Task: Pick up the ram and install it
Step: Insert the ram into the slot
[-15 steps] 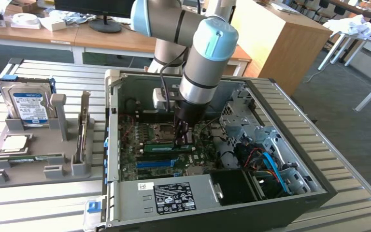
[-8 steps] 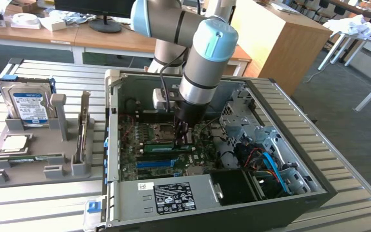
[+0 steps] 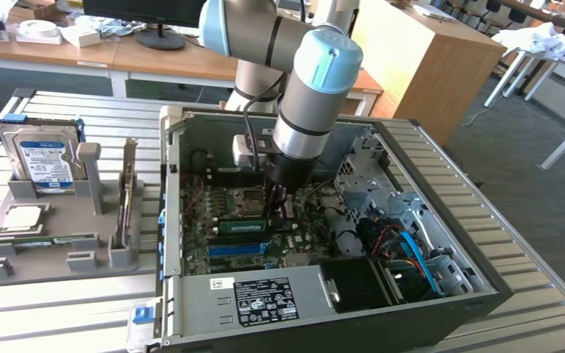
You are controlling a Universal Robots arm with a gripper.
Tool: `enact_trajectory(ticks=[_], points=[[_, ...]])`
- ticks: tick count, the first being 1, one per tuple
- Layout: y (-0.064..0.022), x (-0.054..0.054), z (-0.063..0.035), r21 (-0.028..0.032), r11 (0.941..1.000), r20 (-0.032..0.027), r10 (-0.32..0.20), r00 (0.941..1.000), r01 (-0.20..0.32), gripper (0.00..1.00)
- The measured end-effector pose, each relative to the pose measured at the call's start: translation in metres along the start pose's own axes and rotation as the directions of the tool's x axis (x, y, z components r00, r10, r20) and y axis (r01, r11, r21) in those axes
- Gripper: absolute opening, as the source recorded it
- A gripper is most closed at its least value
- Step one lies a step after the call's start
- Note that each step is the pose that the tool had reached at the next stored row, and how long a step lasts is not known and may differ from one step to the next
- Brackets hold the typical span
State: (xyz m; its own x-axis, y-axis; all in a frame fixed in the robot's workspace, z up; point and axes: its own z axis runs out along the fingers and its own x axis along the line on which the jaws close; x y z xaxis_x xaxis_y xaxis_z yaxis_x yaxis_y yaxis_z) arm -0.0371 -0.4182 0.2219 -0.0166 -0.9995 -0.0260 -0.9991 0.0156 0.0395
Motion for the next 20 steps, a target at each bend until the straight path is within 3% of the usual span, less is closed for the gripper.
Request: enact_trajectory(ticks=[1,6,20], points=[[0.0,0.0,0.0,0.0,1.0,-0.0001,0.0,1.0,0.0,0.37],[0.0002,0.0,-0.0037,0.0,1.0,-0.0001,0.0,1.0,0.0,0.37],[0.0015,-0.001,-0.0382,0.0,1.0,-0.0001,0.0,1.0,0.0,0.37]])
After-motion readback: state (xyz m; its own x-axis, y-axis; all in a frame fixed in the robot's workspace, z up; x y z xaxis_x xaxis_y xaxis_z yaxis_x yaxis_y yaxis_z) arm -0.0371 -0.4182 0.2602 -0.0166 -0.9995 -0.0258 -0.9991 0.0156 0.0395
